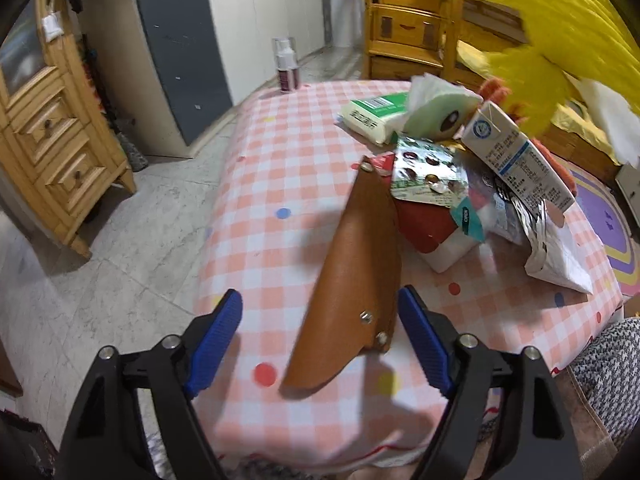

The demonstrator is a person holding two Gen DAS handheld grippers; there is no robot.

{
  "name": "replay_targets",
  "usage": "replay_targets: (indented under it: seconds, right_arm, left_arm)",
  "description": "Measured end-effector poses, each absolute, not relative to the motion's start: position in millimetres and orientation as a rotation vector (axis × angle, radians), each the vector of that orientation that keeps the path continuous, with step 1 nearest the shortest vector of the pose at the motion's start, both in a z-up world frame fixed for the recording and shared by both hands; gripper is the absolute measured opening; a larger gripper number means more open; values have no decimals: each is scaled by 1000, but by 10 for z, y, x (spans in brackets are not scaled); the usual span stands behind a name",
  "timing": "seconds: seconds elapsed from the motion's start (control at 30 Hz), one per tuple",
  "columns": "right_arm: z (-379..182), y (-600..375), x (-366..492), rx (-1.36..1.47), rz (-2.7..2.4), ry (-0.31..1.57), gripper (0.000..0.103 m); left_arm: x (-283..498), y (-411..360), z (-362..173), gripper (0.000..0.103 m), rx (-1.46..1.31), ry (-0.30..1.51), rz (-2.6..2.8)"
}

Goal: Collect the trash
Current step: 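Grasp the yellow foam net with the right tool while the left tool grasps the brown cone, then carry both items over the pink-lined bin and open both tools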

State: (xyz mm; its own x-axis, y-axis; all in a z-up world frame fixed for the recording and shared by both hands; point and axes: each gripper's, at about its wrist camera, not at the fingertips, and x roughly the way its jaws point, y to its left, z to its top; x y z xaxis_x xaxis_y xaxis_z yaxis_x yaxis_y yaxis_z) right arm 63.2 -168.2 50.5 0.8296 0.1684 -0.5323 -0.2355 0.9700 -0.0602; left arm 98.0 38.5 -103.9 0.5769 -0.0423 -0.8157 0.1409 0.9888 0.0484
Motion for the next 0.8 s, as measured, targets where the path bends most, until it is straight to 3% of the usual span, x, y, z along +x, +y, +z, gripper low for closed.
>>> replay_targets:
  seconds: [0.1, 0.13, 0.17, 0.27, 0.53, 0.8]
  right_arm:
    - [444, -1838, 595, -109, 175, 576, 12]
    - [425, -1889, 577, -100, 165, 584, 12]
    - [408, -1936, 561, -97, 155, 588, 12]
    - [374, -2050, 481, -101, 122, 592, 12]
    - [471, -2510, 261, -72, 7, 535, 12]
    - [294, -3251, -19, -10, -172, 568, 12]
  left_arm:
    - [1072, 339, -1155, 62, 100, 988, -158]
    - [1089, 333, -1189, 53, 97, 1000, -171]
    - [1098, 329, -1207, 38, 85, 1007, -193]
    - [1050, 312, -1158, 21, 78, 989, -198]
    - [628, 191, -421, 16, 103, 790, -230]
    - [578, -801, 14, 16, 142, 666, -430]
